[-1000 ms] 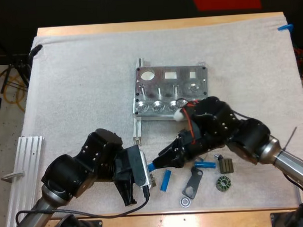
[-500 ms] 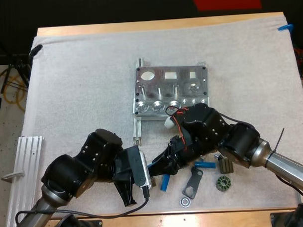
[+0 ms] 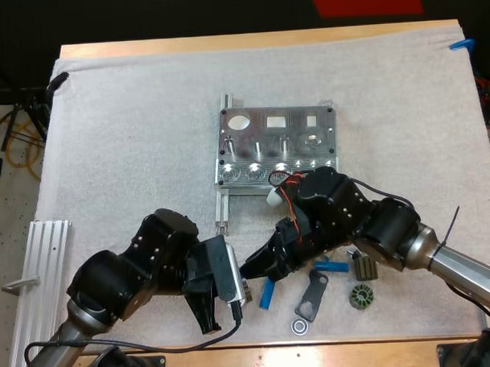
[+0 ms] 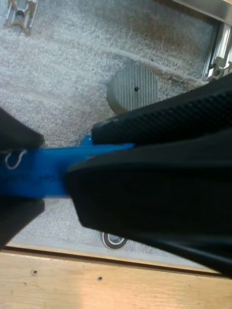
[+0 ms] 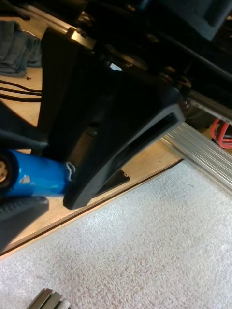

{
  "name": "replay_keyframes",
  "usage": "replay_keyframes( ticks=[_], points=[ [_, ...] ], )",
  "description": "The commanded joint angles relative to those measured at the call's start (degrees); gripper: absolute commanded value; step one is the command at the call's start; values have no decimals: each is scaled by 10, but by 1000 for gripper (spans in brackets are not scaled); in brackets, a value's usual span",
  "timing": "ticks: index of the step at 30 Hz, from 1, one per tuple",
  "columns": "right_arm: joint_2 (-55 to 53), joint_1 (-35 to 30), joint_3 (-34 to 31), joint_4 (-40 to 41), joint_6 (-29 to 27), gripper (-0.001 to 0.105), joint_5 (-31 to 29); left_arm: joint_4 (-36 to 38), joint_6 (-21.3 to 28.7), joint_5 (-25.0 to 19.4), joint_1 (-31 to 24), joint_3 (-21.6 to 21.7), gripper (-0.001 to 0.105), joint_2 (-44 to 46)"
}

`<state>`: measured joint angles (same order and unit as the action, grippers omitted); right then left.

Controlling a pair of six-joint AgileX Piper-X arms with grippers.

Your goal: Load cells from left to right

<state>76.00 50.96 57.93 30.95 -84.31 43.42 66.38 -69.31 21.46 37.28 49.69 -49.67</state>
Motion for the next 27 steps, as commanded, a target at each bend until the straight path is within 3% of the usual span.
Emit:
replay_keyframes(
  ticks=[1,5,7,12,14,19,23,27],
  points=[
    [-3,1,6,-7,-10,0,15,-3,-5,-18,2,2,29,2],
    [-8,1,11,-7,-12,0,-57,-12,-20,-20,2,2,61,2],
    [-10,1,19,-6,-12,0,-70,-20,-38,-20,2,2,64,2],
    [-10,1,56,20,-22,0,-133,-62,-68,-47,0,2,64,2],
    [-10,0,79,60,-47,0,-202,-85,-81,-81,0,2,64,2],
    [-10,-1,132,158,-101,0,-331,-116,-103,-93,-2,2,64,2],
    [-10,-1,170,229,-149,0,-427,-142,-132,-92,-47,8,64,2],
    [-10,-20,181,253,-162,0,-448,-142,-132,-80,-116,29,64,2]
  ],
)
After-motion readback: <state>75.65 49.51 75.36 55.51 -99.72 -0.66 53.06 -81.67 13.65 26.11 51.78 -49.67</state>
